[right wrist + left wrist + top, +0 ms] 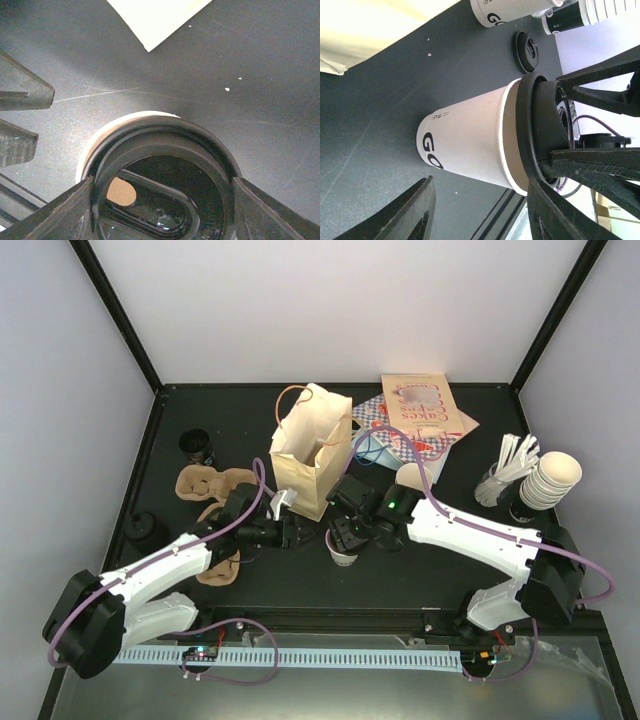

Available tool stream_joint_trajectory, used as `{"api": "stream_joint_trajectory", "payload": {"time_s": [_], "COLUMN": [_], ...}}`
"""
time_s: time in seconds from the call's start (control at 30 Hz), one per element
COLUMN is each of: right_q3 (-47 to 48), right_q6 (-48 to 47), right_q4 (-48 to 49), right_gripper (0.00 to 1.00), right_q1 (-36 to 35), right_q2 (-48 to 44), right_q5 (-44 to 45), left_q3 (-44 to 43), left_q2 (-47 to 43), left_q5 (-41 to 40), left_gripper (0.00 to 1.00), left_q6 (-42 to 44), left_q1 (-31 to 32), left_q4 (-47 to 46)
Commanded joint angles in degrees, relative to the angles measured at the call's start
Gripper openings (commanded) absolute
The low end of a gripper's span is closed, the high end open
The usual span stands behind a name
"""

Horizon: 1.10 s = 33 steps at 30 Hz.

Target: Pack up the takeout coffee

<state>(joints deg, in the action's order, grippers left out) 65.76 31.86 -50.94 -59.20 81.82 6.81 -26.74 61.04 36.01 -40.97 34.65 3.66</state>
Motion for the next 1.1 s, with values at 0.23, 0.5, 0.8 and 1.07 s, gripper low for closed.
{"api": "stream_joint_trajectory", "payload": {"time_s": [0.23,0.5,0.8,1.07], "right_q3": [0.76,0.52,0.16,1.01], "right_q6": [0.1,-0.08,-0.45,0.06], "right_q4": [-0.66,0.24,1.4,0.44], "right_gripper": [0.72,0.72,0.72,0.72], "right_q1": [-1.75,-2.38,-2.55,-2.61], "right_q2": [-1.8,-0.2,0.71,0.62], "right_q5": [1.81,1.63,0.69,3.35], "left_q3": [0.33,1.07,1.17,0.91], "left_q2": [-1.25,-0.29,2.26,3.25], "left_q5": [-2.55,-2.84,-1.62,-1.43], "left_gripper": [0.51,0.49,0.42,0.39], "left_q6": [-0.33,-0.77,-1.0,-1.15], "left_q1": [0.53,0.56,0.68,1.19], "left_q4": [-0.86,-1.26,-2.78,-3.66]}}
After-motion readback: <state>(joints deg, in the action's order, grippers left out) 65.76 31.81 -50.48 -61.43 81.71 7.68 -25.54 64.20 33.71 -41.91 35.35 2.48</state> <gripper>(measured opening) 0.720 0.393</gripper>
